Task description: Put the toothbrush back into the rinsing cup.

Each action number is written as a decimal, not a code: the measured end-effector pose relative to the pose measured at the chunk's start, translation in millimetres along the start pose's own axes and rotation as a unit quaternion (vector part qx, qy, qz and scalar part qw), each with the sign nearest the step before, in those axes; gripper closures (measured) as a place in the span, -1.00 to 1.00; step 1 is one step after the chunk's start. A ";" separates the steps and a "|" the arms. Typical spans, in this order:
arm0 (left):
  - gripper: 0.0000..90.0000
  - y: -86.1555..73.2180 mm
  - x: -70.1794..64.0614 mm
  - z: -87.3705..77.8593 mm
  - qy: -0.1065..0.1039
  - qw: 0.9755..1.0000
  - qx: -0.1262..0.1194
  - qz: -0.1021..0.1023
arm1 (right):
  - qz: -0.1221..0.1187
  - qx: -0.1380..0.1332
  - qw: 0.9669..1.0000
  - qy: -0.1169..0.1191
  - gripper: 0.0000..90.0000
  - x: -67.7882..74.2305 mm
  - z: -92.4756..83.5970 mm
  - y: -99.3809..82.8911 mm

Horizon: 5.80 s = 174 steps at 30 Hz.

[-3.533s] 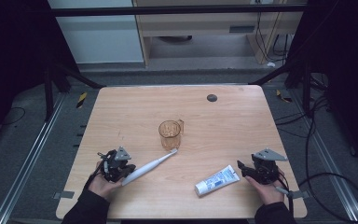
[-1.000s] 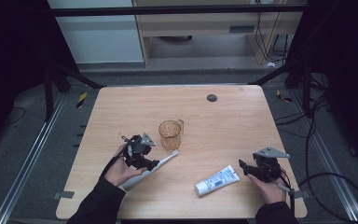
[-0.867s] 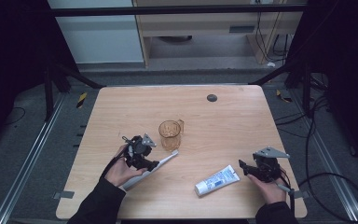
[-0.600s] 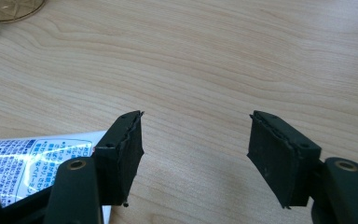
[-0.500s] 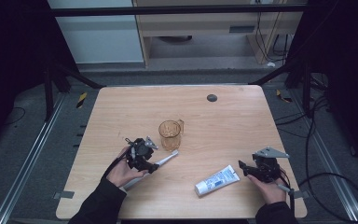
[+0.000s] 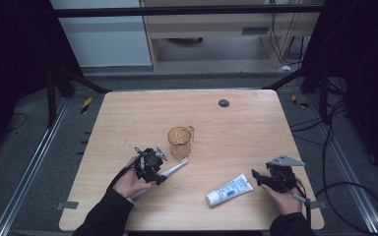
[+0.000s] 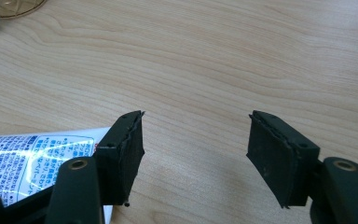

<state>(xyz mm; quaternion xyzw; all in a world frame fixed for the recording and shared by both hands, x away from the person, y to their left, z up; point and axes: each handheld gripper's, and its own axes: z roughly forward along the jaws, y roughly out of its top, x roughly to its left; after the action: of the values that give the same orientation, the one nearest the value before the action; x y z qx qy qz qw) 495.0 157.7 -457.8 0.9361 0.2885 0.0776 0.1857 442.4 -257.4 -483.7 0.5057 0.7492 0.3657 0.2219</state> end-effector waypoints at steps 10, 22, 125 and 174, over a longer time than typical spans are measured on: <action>0.24 0.0 1.3 5.6 -0.005 1.000 0.013 0.001 | 0.004 0.002 1.000 0.002 -0.20 0.9 0.6 0.1; 0.40 1.3 1.9 11.9 -0.012 1.000 0.023 0.004 | 0.004 0.005 1.000 0.005 -0.19 0.0 0.9 0.0; 0.49 28.2 26.5 -101.0 0.109 0.928 -0.336 -0.118 | 0.009 -0.017 1.000 -0.015 -0.26 -6.1 1.0 -1.8; 0.49 86.7 41.0 -83.5 0.140 0.862 -0.460 -0.161 | 0.000 -0.027 0.999 -0.028 -0.39 -8.1 2.1 -5.1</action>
<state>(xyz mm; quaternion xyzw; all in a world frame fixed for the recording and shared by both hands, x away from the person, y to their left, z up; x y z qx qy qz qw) 551.9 140.0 -345.5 0.6639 0.3901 0.3009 0.5626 444.1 -265.3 -489.2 0.5097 0.7326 0.3716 0.2558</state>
